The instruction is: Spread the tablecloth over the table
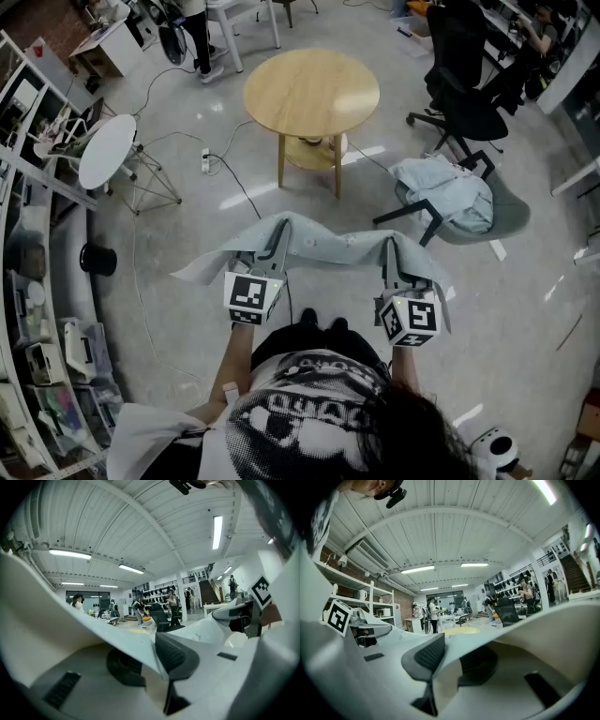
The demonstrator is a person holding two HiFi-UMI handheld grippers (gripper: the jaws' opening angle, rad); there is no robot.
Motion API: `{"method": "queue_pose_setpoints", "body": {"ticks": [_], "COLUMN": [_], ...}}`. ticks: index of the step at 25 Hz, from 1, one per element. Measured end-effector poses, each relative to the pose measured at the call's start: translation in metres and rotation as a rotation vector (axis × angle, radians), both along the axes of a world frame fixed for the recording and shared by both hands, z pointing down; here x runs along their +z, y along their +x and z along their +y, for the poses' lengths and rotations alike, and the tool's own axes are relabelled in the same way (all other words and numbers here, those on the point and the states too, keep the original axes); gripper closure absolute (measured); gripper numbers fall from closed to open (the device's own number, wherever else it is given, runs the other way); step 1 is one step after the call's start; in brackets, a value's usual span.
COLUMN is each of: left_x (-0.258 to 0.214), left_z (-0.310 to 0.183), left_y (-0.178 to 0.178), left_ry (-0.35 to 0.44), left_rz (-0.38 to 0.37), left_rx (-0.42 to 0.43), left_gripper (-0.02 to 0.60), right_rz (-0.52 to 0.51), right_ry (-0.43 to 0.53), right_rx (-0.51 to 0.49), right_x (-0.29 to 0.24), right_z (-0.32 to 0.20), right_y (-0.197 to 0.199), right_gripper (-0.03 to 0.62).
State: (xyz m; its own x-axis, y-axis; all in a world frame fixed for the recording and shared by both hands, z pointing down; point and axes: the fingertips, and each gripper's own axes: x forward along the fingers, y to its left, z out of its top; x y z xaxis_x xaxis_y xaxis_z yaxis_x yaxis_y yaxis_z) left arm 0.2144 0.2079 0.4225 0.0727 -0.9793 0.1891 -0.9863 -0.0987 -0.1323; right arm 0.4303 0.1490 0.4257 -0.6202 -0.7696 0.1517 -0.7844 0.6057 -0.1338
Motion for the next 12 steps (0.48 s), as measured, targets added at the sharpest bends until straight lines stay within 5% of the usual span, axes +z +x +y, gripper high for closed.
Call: {"method": "queue_pose_setpoints", "body": {"ticks": [12], "left_x": [-0.016], "left_z": [-0.003], "left_y": [-0.007], "left_ry": [0.038], "left_rz": [0.028], "left_rx": [0.011], "left_gripper": [0.517], "right_rz": [-0.073], "right_ry": [-0.05], "right_rx": [0.004], "right_x": [-0.002], "right_z": [-0.001], "right_y": [-0.004], "right_gripper": [0.525]}}
